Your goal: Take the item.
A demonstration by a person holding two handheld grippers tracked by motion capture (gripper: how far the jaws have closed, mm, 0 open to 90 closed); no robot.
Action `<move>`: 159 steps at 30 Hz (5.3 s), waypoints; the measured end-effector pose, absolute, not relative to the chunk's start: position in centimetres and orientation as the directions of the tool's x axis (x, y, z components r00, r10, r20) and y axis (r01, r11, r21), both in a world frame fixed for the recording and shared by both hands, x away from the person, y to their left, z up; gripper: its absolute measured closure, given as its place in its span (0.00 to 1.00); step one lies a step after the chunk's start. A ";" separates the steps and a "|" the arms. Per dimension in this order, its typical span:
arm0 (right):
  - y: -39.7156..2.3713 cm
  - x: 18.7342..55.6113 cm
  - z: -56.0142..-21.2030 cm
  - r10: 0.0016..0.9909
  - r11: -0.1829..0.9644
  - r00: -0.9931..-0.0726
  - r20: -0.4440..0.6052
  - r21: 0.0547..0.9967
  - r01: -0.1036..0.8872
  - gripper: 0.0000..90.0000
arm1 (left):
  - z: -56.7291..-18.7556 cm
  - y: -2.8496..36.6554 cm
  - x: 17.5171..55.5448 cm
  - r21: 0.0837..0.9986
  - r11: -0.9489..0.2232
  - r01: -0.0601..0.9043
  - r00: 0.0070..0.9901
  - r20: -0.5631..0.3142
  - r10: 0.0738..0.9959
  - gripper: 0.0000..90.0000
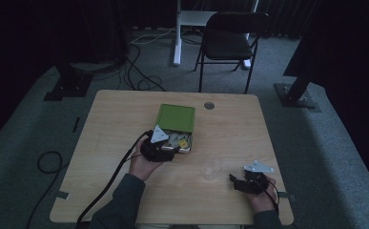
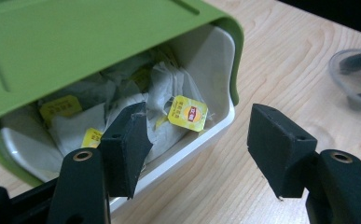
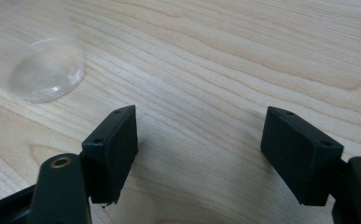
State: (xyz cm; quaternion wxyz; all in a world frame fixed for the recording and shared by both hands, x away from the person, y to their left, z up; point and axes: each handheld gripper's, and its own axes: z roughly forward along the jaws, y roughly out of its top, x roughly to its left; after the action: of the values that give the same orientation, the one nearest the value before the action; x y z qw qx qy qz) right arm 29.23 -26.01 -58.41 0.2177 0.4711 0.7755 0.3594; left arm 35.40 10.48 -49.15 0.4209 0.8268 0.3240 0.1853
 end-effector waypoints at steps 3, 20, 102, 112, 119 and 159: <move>-26.0 29.2 -58.4 0.887 0.298 -0.461 0.001 0.763 0.574 0.30 | -49.8 10.0 35.5 0.809 -0.449 0.379 0.727 0.040 0.686 0.43; -26.0 29.2 -58.4 0.887 0.298 -0.462 0.001 0.763 0.574 0.30 | -52.1 8.9 36.7 0.789 -0.459 0.409 0.736 0.013 0.677 0.43; -26.0 29.2 -58.4 0.887 0.298 -0.462 0.001 0.763 0.574 0.30 | -50.2 10.2 34.0 0.845 -0.408 0.346 0.683 0.072 0.727 0.49; -26.0 29.2 -58.4 0.887 0.298 -0.462 0.001 0.763 0.574 0.30 | -51.8 9.8 35.0 0.806 -0.452 0.381 0.639 0.123 0.759 0.58; -26.0 29.2 -58.4 0.887 0.298 -0.461 0.001 0.763 0.574 0.30 | -52.2 9.7 35.2 0.781 -0.487 0.391 0.611 0.176 0.772 0.63; -26.0 29.2 -58.4 0.888 0.299 -0.461 -0.001 0.763 0.574 0.30 | -47.7 11.7 33.4 0.854 -0.388 0.347 0.672 0.062 0.738 0.91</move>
State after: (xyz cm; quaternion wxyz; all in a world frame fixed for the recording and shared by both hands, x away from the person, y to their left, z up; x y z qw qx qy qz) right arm 29.18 -25.99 -58.40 0.2187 0.4709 0.7757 0.3588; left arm 33.35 11.73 -47.67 0.4380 0.8026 0.3380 0.2232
